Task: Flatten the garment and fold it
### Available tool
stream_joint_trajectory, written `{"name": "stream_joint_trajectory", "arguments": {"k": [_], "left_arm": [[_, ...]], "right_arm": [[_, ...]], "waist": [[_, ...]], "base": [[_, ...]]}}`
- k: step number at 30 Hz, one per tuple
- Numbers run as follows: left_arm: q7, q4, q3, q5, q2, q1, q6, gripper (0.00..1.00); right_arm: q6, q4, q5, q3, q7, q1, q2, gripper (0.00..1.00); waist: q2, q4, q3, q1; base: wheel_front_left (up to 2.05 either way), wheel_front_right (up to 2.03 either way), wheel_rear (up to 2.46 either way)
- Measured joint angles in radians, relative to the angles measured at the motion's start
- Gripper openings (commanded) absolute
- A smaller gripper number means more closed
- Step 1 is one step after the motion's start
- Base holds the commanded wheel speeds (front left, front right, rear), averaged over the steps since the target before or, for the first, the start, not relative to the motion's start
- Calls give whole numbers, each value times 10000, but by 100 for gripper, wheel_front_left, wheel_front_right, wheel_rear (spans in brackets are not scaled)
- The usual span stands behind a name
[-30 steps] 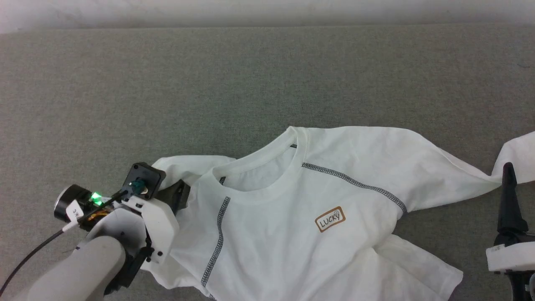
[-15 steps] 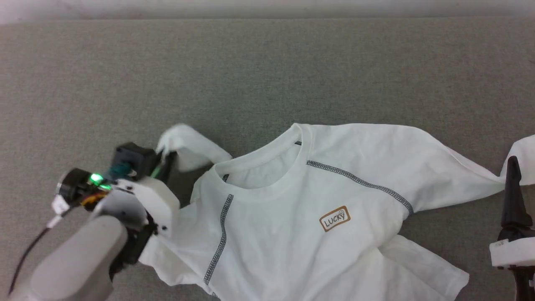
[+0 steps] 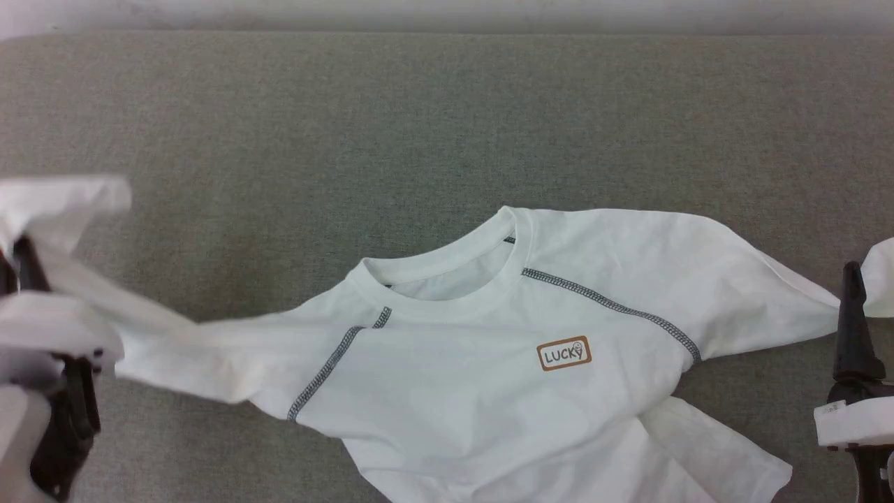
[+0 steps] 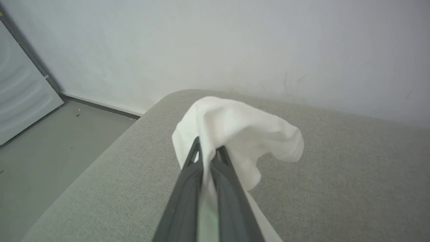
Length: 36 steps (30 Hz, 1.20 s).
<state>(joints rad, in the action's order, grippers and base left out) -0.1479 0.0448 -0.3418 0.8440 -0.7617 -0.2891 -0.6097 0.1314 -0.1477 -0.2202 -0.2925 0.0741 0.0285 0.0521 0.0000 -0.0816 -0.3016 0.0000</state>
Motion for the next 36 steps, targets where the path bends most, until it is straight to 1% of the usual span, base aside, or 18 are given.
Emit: {"name": "stream_joint_trajectory", "arguments": {"k": [2,4,5,6,7,8,9,12,14,18,19,21,23,24,26,30,33,36], "left_arm": [[42,226,224,336,123,636,-339,0],[173,384,284,550,226,1162,-556,0],[171,410,349,673,330,1350,-648,9],[169,420,393,792,414,1503,-690,27],[146,407,433,878,510,1613,-688,50],[71,395,497,968,627,1684,-685,100],[-27,389,531,1014,734,1717,-669,100],[-433,330,681,1024,934,1760,-424,100],[-662,196,821,968,995,1761,-318,100],[-997,-554,1279,545,1085,1763,-148,100],[-1035,-828,1404,349,1127,1763,-134,100],[-1081,-1452,1532,-196,1168,1796,207,100],[-1081,-2134,1814,-968,1409,1805,393,100],[-1089,-2483,1910,-1406,1530,1842,606,100],[-1091,-3030,2178,-2192,2090,1963,859,100],[-1091,-3768,2541,-3292,3467,2651,1770,100],[-1091,-3954,2560,-3992,4389,3382,2523,100],[-1091,-3912,2569,-4583,5097,4116,3072,100]], "right_arm": [[0,25,0,-6,2,0,-2,100],[0,36,0,-29,10,0,0,100],[0,42,0,-44,10,0,0,100],[0,40,2,-58,10,0,-2,100],[0,42,2,-71,10,0,0,100],[0,42,2,-84,8,0,2,100],[0,44,2,-86,4,0,2,100],[0,46,2,-71,-6,0,0,100],[0,44,4,-58,-33,1,0,100],[0,40,4,-42,-38,8,-2,100],[0,40,4,-44,-42,14,-2,100],[0,44,4,-38,-44,26,0,100],[0,42,-2,-19,-31,31,2,100],[0,46,-12,2,-29,32,0,100],[0,54,-17,25,6,58,0,100],[0,121,-86,71,117,184,0,100],[0,174,-88,96,188,199,0,100],[0,217,-88,151,278,244,0,100]], "waist": [[0,39,-14,0],[0,72,-22,0],[0,75,-20,0],[0,72,-15,0],[0,61,-9,-1],[0,46,-3,0],[0,30,8,0],[0,-24,81,0],[0,-59,157,0],[0,-100,351,-1],[0,-105,402,0],[0,-104,500,-1],[0,-89,582,-1],[0,-71,611,-1],[0,-26,658,0],[0,94,728,-1],[1,200,775,-1],[1,291,826,-1]], "base": [[0,0,0],[0,0,0],[0,0,0],[0,0,0],[0,0,0],[0,0,0],[0,0,0],[0,0,0],[0,0,0],[0,0,0],[0,0,0],[0,0,0],[0,0,0],[0,0,0],[0,0,0],[0,0,0],[0,0,0],[0,0,0]]}}
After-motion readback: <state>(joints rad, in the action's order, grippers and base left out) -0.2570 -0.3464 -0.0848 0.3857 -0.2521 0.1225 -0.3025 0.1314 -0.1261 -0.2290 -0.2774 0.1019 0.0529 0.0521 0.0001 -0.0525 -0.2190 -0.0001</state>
